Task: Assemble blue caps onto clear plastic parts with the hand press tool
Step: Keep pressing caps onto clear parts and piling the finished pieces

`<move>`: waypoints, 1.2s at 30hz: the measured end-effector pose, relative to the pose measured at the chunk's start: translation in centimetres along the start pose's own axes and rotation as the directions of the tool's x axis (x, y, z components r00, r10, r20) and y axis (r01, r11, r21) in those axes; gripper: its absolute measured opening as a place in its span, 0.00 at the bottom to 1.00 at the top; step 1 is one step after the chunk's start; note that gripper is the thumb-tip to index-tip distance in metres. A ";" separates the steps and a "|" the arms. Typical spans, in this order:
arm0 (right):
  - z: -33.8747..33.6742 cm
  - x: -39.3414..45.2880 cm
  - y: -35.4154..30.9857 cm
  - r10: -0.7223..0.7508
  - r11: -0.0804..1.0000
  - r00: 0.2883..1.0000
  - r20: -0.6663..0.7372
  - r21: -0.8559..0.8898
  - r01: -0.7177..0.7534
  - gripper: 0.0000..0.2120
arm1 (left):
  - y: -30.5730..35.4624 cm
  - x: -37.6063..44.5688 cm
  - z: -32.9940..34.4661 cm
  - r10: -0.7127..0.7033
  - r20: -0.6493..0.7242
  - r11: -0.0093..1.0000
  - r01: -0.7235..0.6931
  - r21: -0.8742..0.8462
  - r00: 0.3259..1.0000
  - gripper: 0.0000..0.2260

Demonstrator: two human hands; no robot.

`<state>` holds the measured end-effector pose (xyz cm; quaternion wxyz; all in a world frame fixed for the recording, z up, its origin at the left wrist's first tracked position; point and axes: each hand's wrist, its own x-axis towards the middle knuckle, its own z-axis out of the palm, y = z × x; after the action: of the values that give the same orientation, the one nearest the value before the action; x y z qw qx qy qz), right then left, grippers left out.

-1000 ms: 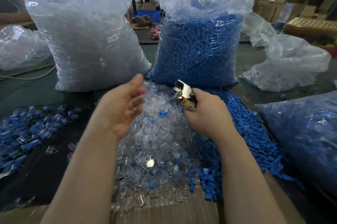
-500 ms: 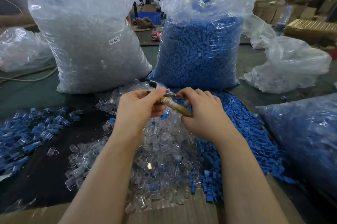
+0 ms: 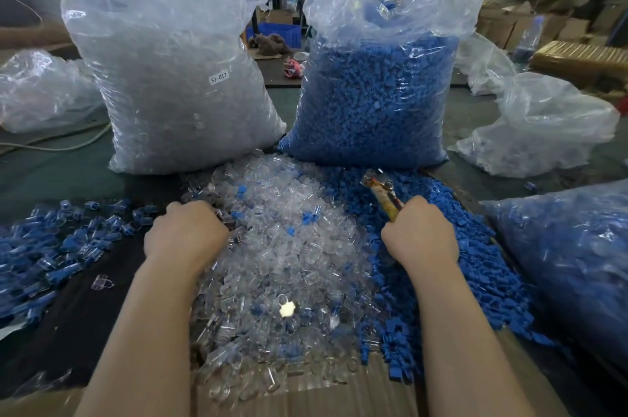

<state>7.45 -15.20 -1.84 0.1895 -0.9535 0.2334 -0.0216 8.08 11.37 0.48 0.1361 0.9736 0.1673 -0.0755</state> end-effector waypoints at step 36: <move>0.9 0.2 -0.7 -0.101 0.993 0.992 -0.074 0.049 0.105 0.06 | 3.1 -1.2 1.5 0.236 -0.198 0.820 -0.304 -0.485 0.951 0.04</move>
<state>8.03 -14.42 -2.47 0.2046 -0.9576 0.1897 -0.0717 7.88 7.72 -0.02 0.3871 0.9191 0.0498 0.0544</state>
